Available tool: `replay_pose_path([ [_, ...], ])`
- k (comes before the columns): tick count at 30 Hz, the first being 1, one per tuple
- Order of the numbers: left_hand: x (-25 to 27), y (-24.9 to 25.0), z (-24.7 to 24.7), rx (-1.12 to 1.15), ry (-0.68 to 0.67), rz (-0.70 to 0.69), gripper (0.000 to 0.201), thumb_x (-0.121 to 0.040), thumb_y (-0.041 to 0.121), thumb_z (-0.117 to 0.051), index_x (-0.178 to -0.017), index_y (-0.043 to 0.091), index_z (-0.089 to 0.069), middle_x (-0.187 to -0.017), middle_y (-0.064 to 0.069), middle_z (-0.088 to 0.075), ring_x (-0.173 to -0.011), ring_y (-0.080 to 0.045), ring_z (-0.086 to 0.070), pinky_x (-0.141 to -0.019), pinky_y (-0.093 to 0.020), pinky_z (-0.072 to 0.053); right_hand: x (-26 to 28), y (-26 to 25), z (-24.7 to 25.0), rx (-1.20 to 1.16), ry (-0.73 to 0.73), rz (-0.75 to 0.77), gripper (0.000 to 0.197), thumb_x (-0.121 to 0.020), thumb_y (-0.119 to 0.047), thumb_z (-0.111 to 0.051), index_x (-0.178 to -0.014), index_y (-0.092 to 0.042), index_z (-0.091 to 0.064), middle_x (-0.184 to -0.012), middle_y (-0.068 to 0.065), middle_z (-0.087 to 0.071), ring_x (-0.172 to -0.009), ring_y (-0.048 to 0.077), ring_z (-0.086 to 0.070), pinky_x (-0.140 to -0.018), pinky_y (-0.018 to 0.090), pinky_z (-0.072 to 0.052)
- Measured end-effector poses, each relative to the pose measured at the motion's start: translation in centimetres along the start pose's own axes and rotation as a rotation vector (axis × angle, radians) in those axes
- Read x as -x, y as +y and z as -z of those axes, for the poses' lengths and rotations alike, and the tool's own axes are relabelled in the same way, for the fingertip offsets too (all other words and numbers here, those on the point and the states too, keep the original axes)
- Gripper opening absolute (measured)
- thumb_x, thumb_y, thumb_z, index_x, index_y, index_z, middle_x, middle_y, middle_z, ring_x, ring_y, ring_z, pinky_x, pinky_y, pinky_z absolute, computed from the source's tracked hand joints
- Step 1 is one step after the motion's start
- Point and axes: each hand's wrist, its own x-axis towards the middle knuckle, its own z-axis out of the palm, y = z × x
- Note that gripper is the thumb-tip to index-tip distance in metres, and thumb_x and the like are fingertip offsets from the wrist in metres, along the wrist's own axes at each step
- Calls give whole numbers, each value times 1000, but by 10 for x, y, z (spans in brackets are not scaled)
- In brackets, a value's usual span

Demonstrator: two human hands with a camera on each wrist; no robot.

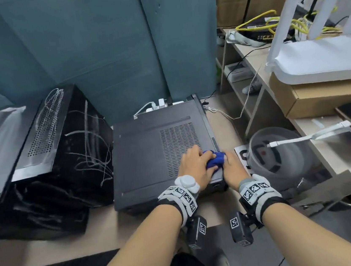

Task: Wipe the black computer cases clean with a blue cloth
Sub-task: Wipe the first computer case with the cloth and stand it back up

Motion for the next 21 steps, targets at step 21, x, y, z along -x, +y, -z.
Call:
replay_pose_path([
  [21, 84, -61, 28, -203, 274, 791, 29, -88, 36, -70, -102, 16, -55, -109, -10, -54, -100, -32, -52, -84, -45, -45, 0, 12, -2, 25, 35, 122, 40, -111, -20, -24, -144, -7, -43, -125, -2, -49, -113, 13, -46, -98, 20, -31],
])
